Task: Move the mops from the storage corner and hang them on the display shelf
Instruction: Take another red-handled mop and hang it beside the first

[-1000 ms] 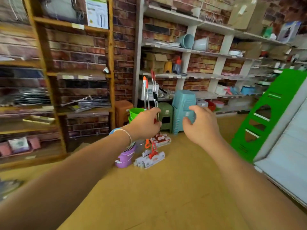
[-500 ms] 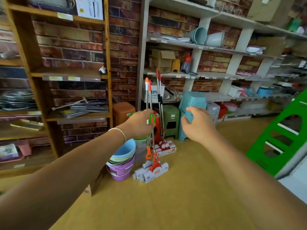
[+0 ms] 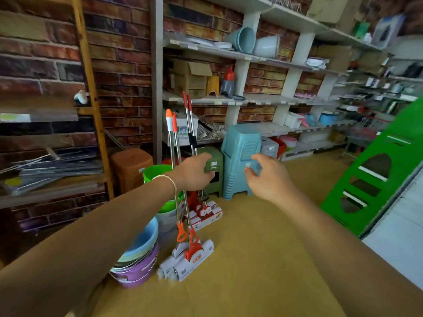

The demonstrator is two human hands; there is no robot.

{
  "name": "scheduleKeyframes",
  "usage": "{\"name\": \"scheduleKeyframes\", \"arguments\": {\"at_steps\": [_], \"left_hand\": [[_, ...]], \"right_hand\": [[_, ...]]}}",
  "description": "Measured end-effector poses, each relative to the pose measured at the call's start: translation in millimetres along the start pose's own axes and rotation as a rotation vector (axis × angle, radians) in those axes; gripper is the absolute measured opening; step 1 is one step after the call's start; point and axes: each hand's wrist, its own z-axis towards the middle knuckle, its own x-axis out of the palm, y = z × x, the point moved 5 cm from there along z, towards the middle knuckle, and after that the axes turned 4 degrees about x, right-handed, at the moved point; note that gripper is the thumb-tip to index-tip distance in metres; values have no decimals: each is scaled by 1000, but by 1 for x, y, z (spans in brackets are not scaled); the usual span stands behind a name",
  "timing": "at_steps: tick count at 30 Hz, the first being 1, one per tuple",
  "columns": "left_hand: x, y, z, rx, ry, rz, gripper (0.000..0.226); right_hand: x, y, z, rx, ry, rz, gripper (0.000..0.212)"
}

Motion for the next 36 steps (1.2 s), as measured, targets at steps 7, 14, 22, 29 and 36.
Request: {"name": "scheduleKeyframes", "arguments": {"at_steps": [7,14,22,29,36], "left_hand": [[13,14,108,53,95,-18,57],[54,22,206,64,163,6,52],[88,29,340,-14,182,36,49],[94,32,453,-128,112,25,58],[118,79,540,-209,130,6,56]], "right_hand": [[14,-32,83,92,-57,-25,49],[35,-84,161,153,-45,-34,51],[56,-158,297,138,-7,22,53],[69,-212,420,75,73,11,54],[100,-236,505,26,138,31,55]]}}
